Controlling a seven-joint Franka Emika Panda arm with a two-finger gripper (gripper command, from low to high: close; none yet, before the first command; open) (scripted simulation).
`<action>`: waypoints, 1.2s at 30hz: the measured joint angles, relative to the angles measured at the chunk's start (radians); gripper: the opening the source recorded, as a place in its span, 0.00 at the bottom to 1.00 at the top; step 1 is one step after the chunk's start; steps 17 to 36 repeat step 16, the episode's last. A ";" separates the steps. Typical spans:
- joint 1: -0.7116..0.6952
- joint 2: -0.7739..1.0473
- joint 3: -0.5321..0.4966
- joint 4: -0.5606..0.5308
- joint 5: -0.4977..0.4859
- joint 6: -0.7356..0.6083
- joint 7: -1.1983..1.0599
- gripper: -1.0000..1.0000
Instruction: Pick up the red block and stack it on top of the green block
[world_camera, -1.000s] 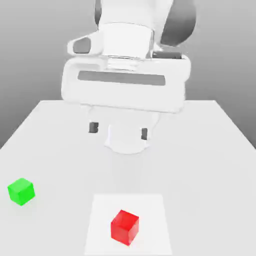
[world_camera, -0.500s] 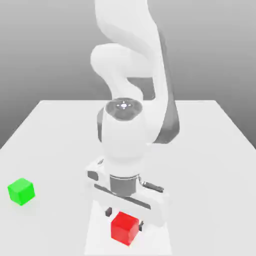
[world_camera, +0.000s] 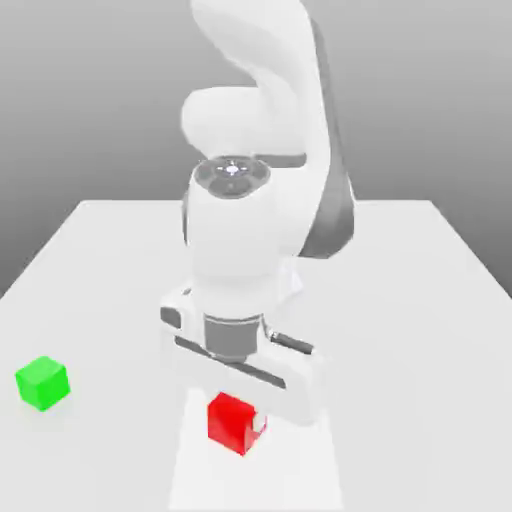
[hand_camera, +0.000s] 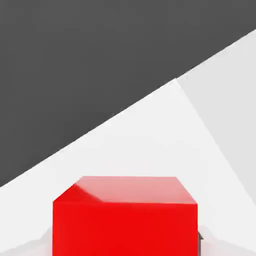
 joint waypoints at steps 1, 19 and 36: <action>-0.029 -0.011 -0.031 -0.004 0.004 -0.007 0.029 0.00; -0.392 0.090 -0.174 -0.017 0.130 0.106 0.246 1.00; -0.392 0.090 -0.174 -0.017 0.130 0.106 0.246 1.00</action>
